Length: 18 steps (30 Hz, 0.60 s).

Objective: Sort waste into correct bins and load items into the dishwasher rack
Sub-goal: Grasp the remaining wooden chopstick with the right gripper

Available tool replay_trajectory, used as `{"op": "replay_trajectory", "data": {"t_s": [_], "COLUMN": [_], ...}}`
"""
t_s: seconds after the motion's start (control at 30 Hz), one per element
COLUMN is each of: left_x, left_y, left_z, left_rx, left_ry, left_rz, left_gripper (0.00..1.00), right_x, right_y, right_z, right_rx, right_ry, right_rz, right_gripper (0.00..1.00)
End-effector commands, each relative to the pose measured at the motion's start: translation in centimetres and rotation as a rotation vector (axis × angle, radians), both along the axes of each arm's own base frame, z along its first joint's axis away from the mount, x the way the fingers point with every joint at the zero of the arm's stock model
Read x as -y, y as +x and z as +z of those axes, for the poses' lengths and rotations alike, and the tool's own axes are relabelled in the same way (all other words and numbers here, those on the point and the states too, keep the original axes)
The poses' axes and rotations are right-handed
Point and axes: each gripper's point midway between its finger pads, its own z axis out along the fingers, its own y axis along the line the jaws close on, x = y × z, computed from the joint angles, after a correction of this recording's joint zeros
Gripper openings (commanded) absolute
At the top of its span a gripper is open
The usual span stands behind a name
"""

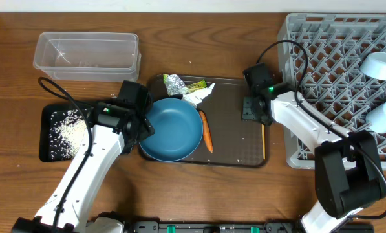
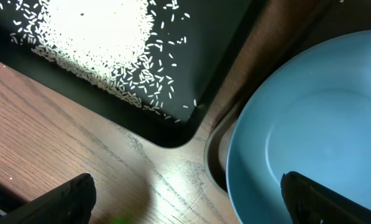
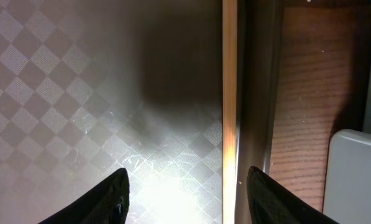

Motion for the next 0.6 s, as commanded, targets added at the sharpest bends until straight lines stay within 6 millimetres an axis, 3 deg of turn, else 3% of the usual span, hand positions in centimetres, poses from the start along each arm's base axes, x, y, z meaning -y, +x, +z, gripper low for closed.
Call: {"op": "replay_trajectory", "data": {"t_s": [0.0, 0.57], "left_x": [-0.4, -0.4], "left_y": [0.4, 0.4], "left_z": [0.8, 0.8], "left_rx": [0.030, 0.030], "left_ry": [0.012, 0.012], "left_rz": [0.015, 0.015], "left_gripper": [0.98, 0.98], "right_x": [1.1, 1.8], "right_y": [0.1, 0.1], "right_z": [-0.7, -4.1], "right_rx": [-0.008, -0.065], "right_ry": [-0.004, -0.031], "right_rz": [-0.039, 0.010], "right_gripper": [0.60, 0.62]}}
